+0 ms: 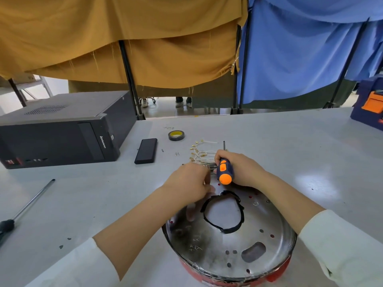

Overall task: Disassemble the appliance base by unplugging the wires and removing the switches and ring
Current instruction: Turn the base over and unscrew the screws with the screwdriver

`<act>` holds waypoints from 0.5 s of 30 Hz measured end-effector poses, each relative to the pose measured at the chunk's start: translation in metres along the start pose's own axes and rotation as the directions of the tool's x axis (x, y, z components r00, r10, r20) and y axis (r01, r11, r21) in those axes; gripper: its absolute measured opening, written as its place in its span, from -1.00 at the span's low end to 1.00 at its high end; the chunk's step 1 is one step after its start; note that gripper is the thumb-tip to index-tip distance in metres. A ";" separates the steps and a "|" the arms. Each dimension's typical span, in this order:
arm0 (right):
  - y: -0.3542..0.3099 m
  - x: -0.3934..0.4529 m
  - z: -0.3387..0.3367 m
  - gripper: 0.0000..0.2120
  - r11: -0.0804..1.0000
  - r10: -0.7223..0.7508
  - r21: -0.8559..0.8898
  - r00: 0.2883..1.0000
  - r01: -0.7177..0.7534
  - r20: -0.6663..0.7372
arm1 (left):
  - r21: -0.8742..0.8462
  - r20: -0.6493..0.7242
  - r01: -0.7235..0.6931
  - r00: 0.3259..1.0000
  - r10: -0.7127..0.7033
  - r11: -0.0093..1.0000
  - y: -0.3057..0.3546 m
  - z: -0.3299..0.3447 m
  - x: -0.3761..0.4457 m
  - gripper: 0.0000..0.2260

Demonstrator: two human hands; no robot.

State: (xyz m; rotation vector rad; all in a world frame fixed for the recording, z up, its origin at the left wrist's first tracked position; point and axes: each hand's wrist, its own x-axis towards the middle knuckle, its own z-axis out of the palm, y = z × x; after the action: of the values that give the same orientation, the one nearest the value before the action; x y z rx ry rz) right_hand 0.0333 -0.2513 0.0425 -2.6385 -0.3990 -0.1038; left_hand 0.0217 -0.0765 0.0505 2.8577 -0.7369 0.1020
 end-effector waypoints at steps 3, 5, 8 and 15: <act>0.001 0.000 0.000 -0.74 1.000 -0.015 0.005 1.000 0.015 0.004 | 0.037 0.079 0.049 0.996 -0.051 0.998 0.008 0.002 0.007 -0.83; 0.002 0.001 0.001 -0.74 1.000 -0.023 0.009 1.000 0.023 0.006 | 0.056 0.112 0.054 0.992 -0.060 0.997 0.011 -0.001 0.010 -0.81; 0.003 0.001 0.001 -0.70 1.000 -0.026 0.002 1.000 0.026 -0.002 | 0.052 0.145 0.058 0.987 -0.065 0.997 0.011 -0.007 0.011 -0.79; 0.006 0.003 0.002 -0.65 1.000 -0.010 0.016 1.000 0.010 -0.022 | -0.124 0.116 0.100 0.990 -0.085 0.987 -0.001 -0.027 0.006 -0.78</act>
State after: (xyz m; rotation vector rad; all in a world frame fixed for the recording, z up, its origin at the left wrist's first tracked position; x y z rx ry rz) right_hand 0.0376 -0.2547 0.0382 -2.6176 -0.4042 -0.1324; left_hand 0.0264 -0.0730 0.0777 2.7849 -0.6051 -0.1144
